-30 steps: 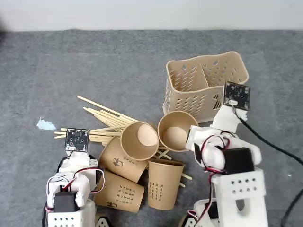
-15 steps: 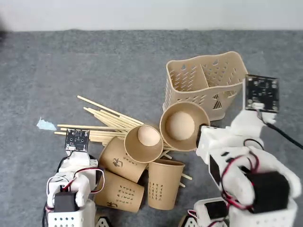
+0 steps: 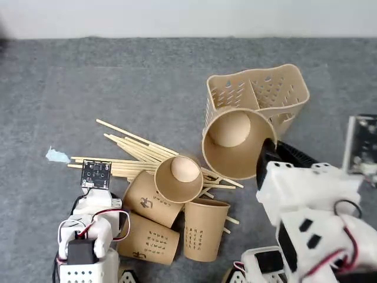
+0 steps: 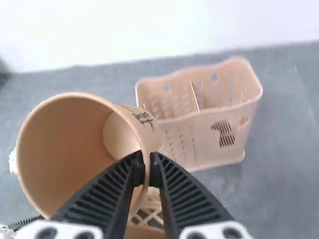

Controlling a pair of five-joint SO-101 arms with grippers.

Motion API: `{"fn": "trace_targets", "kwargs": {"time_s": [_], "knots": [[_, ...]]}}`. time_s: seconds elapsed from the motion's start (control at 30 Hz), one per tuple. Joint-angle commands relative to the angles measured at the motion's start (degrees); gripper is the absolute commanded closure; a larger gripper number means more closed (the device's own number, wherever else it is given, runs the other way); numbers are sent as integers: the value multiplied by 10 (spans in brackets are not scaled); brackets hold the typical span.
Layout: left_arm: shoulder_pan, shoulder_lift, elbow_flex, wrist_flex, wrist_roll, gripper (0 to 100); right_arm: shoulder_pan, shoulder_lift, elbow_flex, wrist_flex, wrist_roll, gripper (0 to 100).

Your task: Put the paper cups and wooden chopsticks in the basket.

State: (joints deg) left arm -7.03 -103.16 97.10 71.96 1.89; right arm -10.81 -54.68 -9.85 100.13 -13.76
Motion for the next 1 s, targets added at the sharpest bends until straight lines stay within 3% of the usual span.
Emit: {"fn": "trace_targets", "kwargs": {"time_s": [0.0,0.2,0.4,0.7,0.8,0.97], "knots": [[-1,-9,-6,2,-1,987,38,19,-36,-29,11,991],[-1,-9,-6,2,-1,987,136,47,-11,-132,31,991],[-1,-9,-6,2,-1,987,199,171,5,-178,28,991],[-1,-9,-6,2,-1,987,204,318,4,-205,18,991],[-1,-9,-6,2,-1,987,207,342,4,-219,-21,991],[-1,-9,-6,2,-1,987,204,356,3,-214,-21,976]]}}
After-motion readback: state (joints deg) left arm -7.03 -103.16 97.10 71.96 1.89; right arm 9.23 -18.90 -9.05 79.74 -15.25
